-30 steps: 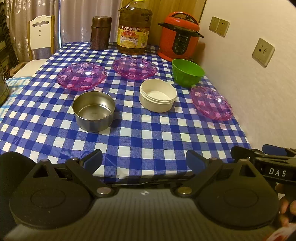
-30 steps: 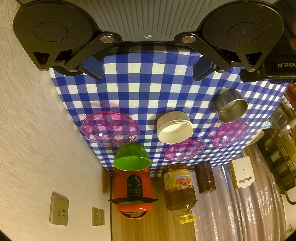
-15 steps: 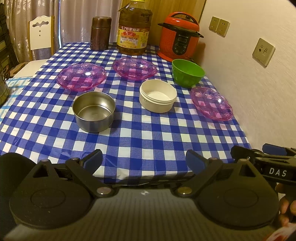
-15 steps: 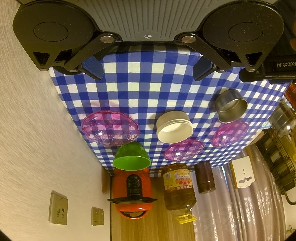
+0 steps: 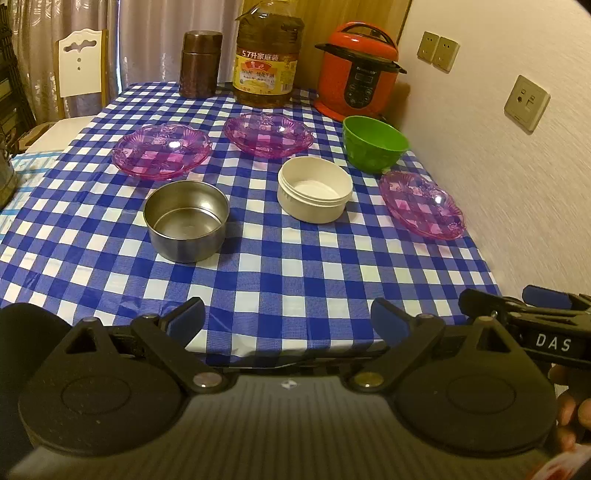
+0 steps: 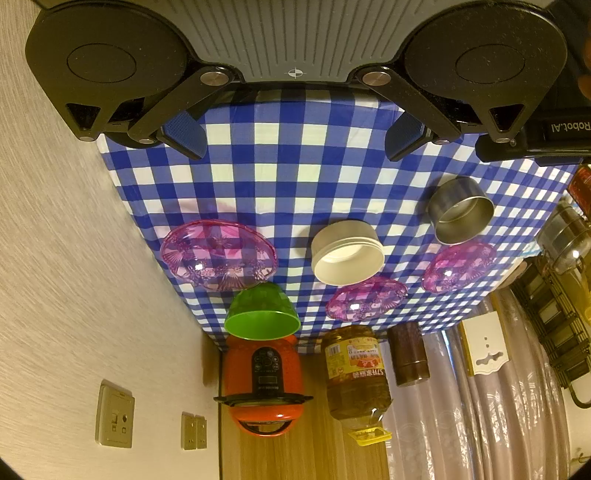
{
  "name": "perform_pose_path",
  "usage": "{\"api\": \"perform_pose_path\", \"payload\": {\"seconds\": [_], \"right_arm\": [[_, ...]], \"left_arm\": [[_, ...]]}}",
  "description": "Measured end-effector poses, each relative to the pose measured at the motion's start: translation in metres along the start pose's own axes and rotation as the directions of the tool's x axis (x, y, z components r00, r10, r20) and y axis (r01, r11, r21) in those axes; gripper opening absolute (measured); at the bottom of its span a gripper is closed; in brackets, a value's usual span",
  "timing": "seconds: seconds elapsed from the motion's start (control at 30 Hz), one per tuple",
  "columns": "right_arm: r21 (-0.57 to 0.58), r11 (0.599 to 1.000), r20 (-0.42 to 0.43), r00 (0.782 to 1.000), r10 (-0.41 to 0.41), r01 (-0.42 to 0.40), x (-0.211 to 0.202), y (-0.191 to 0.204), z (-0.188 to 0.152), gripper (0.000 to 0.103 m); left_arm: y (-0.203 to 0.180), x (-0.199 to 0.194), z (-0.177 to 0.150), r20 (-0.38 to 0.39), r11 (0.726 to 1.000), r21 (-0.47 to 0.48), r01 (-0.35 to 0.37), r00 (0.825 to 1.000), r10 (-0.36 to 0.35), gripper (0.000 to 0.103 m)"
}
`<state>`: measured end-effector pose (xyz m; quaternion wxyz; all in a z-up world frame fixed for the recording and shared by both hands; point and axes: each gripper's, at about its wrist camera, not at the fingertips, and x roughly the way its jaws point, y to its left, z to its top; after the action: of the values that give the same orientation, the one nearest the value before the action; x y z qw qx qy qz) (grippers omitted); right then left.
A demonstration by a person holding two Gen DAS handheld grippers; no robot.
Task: Organize plates and bowls
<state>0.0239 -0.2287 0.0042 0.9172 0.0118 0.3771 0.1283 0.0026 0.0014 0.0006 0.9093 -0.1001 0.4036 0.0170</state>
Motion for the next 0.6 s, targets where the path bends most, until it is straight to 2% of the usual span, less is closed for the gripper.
{"api": "perform_pose_path", "payload": {"seconds": [0.6], "right_arm": [[0.001, 1.0, -0.003, 1.0, -0.001, 0.001, 0.0016, 0.0007, -0.0004, 0.102]], "left_arm": [[-0.0012, 0.0012, -0.0011, -0.001, 1.0, -0.001, 0.001, 1.0, -0.001, 0.095]]}}
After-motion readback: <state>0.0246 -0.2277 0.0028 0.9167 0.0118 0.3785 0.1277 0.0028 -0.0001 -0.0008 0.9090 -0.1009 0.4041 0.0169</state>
